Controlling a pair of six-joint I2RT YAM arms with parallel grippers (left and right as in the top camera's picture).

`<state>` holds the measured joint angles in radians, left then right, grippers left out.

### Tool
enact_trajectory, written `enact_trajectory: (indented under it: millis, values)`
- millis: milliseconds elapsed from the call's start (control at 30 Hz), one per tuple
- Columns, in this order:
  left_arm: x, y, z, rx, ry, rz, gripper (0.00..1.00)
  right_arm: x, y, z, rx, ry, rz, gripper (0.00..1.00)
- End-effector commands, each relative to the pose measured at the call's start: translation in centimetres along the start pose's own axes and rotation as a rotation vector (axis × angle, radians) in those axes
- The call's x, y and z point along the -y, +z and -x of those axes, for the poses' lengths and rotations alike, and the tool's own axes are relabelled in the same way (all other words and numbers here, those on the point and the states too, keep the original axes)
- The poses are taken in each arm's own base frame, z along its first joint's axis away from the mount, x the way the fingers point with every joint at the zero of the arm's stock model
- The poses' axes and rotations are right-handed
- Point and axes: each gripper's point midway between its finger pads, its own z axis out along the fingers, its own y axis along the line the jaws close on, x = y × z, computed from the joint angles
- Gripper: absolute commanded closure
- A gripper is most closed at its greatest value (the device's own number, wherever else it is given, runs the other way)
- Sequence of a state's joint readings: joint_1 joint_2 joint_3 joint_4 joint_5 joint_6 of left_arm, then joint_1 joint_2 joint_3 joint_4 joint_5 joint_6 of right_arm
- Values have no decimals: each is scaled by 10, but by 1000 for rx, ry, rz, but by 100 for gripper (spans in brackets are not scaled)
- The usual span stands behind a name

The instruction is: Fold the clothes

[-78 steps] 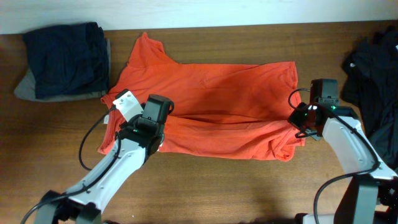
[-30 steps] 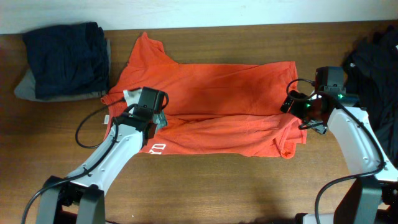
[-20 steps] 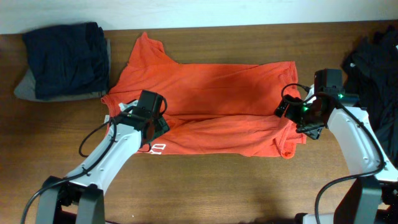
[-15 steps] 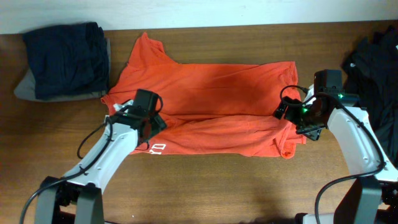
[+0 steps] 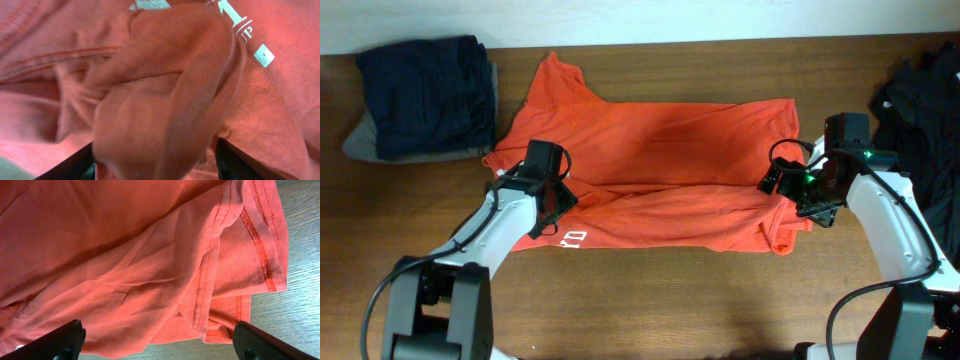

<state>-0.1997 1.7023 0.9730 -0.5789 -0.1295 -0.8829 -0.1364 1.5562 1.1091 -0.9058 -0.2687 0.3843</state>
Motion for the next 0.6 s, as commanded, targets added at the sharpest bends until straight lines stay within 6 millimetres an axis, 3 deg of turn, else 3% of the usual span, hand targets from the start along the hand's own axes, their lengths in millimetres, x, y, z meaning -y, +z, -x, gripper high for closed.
enact_trajectory:
  millis: [0, 100, 233, 567]
  values:
    - [9, 2, 2, -11, -6, -30, 41, -7, -4, 3, 9, -25, 18, 1]
    - [14, 1, 6, 4, -5, -48, 70, -7, -4, 3, 8, -24, 17, 1]
    - [24, -6, 16, 23, 36, -69, 99, -6, -4, 3, 10, -25, 14, 1]
    - [46, -41, 54, 119, 59, -81, 99, -6, -4, 4, 14, -49, 15, 1]
